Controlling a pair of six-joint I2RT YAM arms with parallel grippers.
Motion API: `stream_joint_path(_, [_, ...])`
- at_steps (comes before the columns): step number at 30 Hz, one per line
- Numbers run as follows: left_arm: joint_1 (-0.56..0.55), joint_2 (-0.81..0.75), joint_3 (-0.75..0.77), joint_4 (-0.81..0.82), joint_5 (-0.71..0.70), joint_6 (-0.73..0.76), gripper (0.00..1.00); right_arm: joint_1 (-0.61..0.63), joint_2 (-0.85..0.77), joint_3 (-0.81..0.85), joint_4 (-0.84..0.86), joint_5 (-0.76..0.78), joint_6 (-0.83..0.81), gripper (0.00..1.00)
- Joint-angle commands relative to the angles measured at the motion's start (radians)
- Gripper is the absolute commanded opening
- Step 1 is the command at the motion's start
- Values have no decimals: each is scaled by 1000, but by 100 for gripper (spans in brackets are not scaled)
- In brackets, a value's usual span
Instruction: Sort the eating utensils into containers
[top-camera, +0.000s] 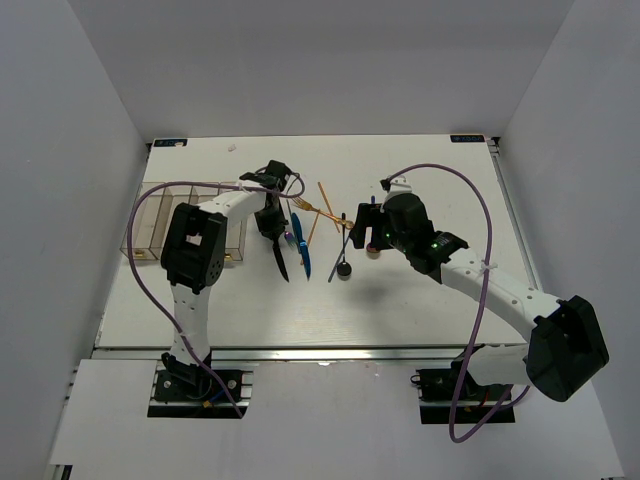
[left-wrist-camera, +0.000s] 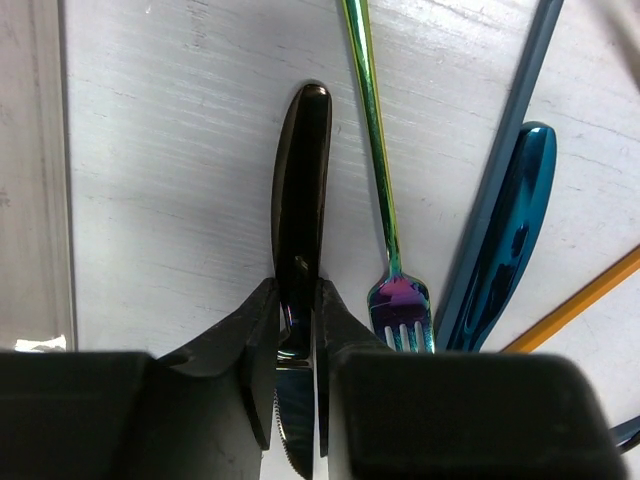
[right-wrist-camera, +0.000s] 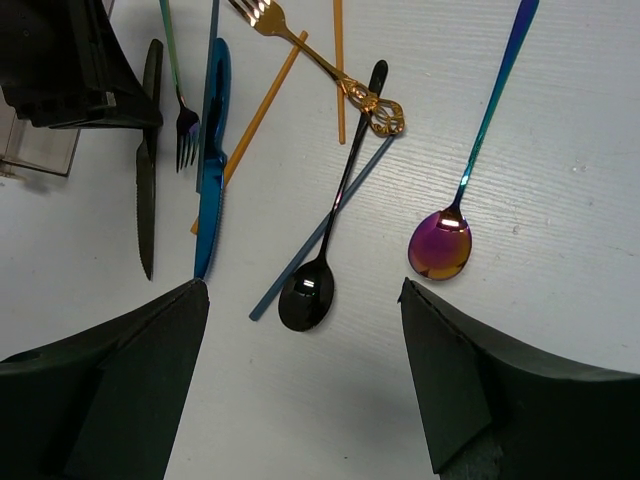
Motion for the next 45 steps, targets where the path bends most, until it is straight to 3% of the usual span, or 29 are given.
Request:
stream_joint_path(1, [6,41,-67,-4,17,1,11,-1,-10,-3,44,-10,-11,82])
stream_joint_path(3, [6,50,-70,5,32,9,0,-1,-13,-6,46,-16,-13,82])
stream_joint_path(18, [6,-111,-87,39,-35,108,0,-3,-24,-13,59,-45,-17,81])
stream_joint_path(45, [-8,-174,-49,-18,-12,144,0,-4,-16,-12,61,-42,-20,80])
